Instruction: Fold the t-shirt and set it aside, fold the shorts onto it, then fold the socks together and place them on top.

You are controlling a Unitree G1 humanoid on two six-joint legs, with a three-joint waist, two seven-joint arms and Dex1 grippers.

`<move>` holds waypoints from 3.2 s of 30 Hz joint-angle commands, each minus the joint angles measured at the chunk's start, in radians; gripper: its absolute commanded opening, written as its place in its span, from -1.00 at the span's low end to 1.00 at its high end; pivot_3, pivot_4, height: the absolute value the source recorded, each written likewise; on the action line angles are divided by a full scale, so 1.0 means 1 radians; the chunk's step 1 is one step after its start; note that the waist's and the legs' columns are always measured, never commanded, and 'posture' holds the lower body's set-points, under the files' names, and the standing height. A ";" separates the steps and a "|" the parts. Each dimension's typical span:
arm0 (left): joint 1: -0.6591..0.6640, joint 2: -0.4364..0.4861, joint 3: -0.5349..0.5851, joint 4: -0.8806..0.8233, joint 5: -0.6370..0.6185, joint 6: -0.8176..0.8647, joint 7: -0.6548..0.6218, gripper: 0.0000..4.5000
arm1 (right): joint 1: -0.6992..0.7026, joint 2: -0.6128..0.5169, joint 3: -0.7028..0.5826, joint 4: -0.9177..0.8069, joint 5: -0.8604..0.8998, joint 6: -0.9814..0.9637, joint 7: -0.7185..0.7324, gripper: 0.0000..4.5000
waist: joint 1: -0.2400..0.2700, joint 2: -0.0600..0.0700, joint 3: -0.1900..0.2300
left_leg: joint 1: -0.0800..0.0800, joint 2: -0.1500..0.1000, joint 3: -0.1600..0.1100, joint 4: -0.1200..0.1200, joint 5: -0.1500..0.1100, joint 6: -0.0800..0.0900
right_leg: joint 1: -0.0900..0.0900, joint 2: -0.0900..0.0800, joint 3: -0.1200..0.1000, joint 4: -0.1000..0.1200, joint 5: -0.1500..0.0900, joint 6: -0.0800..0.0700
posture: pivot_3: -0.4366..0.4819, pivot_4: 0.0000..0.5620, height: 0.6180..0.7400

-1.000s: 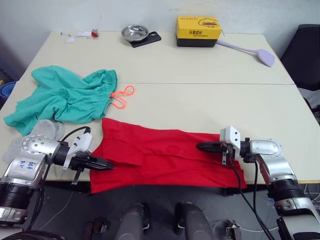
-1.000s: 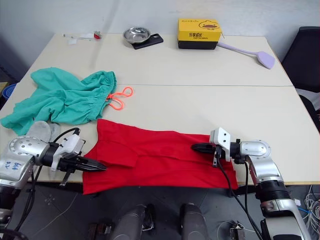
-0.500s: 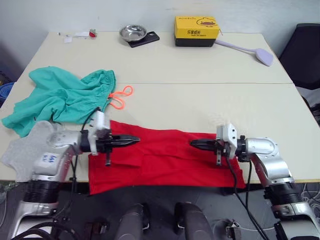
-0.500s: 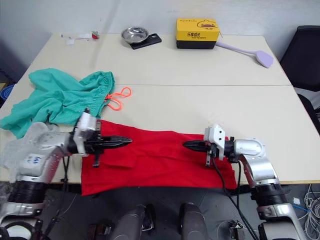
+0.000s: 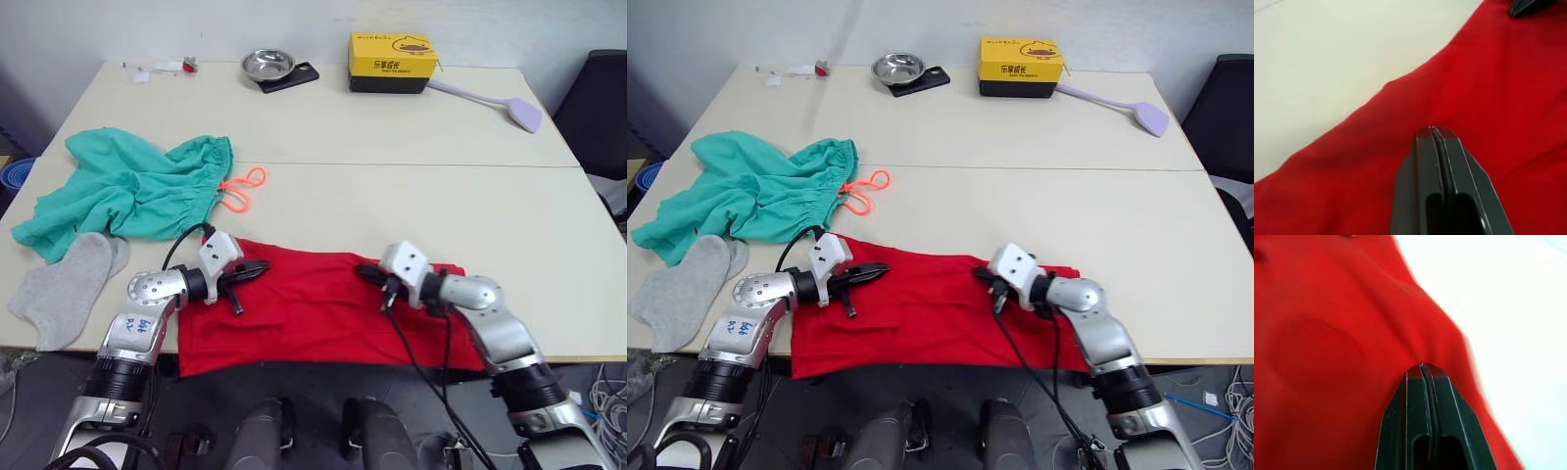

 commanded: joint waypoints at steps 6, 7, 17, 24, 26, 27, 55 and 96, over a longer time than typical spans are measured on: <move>0.087 0.028 0.057 0.074 0.014 -0.044 0.029 -0.98 | 0.027 -0.156 -0.181 0.284 0.063 -0.196 0.091 -1.00 | -0.003 0.000 -0.003 | 0.007 0.000 0.001 -0.003 -0.002 -0.003 | 0.005 0.000 0.000 -0.002 0.000 0.000 | -0.05 -0.47 1.00; 0.091 0.029 0.064 0.077 0.007 -0.055 0.023 -0.98 | 0.017 -0.162 -0.195 0.326 0.065 -0.226 0.093 -1.00 | -0.005 0.001 -0.004 | 0.013 0.000 0.001 -0.005 -0.003 -0.004 | 0.011 0.000 0.000 -0.005 0.000 0.000 | -0.05 -0.47 1.00; 0.063 0.021 0.117 -0.053 -0.200 -0.069 -0.158 -0.98 | 0.044 -0.117 -0.225 0.146 0.290 -0.169 0.247 -1.00 | -0.006 0.003 -0.004 | 0.015 0.003 0.001 -0.006 -0.006 -0.007 | 0.014 0.003 0.000 -0.009 -0.001 -0.001 | -0.05 -0.47 1.00; -0.021 -0.010 0.066 0.005 -0.091 -0.034 -0.034 -0.98 | 0.094 0.013 -0.013 -0.169 0.167 0.044 0.048 -1.00 | -0.001 0.003 -0.004 | 0.014 0.003 -0.001 -0.006 -0.006 -0.007 | 0.014 0.001 0.000 -0.009 -0.001 -0.001 | -0.05 -0.47 1.00; -0.038 -0.018 0.065 0.049 -0.051 -0.072 0.003 -0.98 | 0.095 0.027 0.019 -0.180 0.119 0.074 0.004 -1.00 | 0.000 0.003 -0.004 | 0.013 0.003 -0.001 -0.006 -0.006 -0.007 | 0.013 0.001 0.000 -0.009 -0.001 -0.001 | -0.05 -0.47 1.00; -0.044 -0.021 0.066 0.066 -0.037 -0.081 0.018 -0.98 | 0.094 0.030 0.024 -0.179 0.107 0.080 -0.009 -1.00 | 0.001 0.003 -0.004 | 0.012 0.002 -0.001 -0.006 -0.006 -0.007 | 0.011 0.001 0.000 -0.009 -0.001 -0.001 | -0.05 -0.47 1.00; 0.190 0.061 0.111 -0.198 -0.222 -0.032 -0.200 -0.98 | 0.266 -0.092 -0.186 -0.135 0.368 -0.005 0.219 -1.00 | 0.000 0.003 -0.004 | 0.014 0.003 -0.001 -0.009 -0.008 -0.007 | 0.014 0.001 0.000 -0.014 -0.001 -0.001 | -0.05 -0.47 1.00; 0.292 0.230 0.287 -0.467 -0.498 0.130 -0.353 1.00 | -0.447 -0.355 0.126 0.548 0.000 0.288 0.575 0.91 | -0.004 0.010 0.000 | 0.003 0.001 0.003 -0.017 0.000 -0.004 | -0.002 0.001 0.001 -0.012 -0.003 -0.005 | -0.05 -0.47 1.00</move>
